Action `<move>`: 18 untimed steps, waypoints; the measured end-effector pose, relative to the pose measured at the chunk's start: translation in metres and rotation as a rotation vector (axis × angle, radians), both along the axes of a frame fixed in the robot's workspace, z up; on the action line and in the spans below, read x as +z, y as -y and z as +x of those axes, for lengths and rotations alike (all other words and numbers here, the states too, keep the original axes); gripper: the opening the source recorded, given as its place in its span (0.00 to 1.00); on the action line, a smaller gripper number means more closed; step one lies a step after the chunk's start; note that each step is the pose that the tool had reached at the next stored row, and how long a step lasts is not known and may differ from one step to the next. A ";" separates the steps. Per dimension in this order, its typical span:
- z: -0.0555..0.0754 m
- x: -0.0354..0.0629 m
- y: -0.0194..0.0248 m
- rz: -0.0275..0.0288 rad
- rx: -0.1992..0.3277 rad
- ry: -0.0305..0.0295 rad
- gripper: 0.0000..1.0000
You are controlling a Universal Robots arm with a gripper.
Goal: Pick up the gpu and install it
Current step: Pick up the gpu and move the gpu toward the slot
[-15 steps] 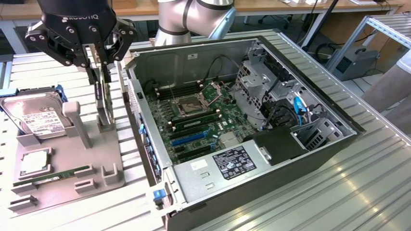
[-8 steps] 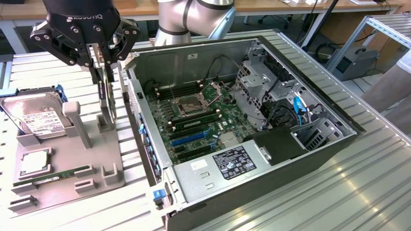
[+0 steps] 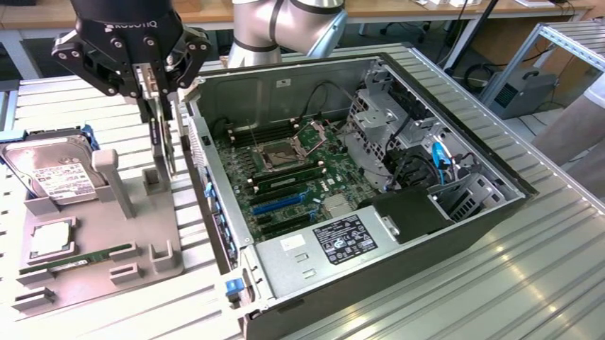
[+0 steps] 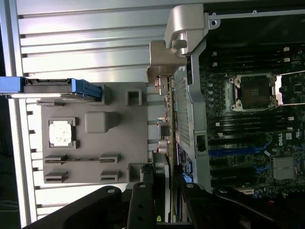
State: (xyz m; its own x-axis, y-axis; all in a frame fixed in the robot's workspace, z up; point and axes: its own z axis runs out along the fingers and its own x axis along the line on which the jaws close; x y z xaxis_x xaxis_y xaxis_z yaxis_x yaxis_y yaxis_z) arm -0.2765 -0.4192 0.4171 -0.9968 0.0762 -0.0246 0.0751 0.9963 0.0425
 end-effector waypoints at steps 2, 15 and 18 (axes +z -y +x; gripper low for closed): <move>0.001 0.0000 0.0000 0.0000 0.000 0.0000 0.27; 0.010 0.0000 0.0000 0.0000 0.000 0.0000 0.27; 0.012 0.0000 0.0000 -0.0001 0.000 -0.0001 0.27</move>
State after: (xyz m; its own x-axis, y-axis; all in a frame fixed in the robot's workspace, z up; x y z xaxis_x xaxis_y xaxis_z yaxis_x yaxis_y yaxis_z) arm -0.2641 -0.4192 0.4172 -0.9968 0.0761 -0.0245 0.0750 0.9963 0.0424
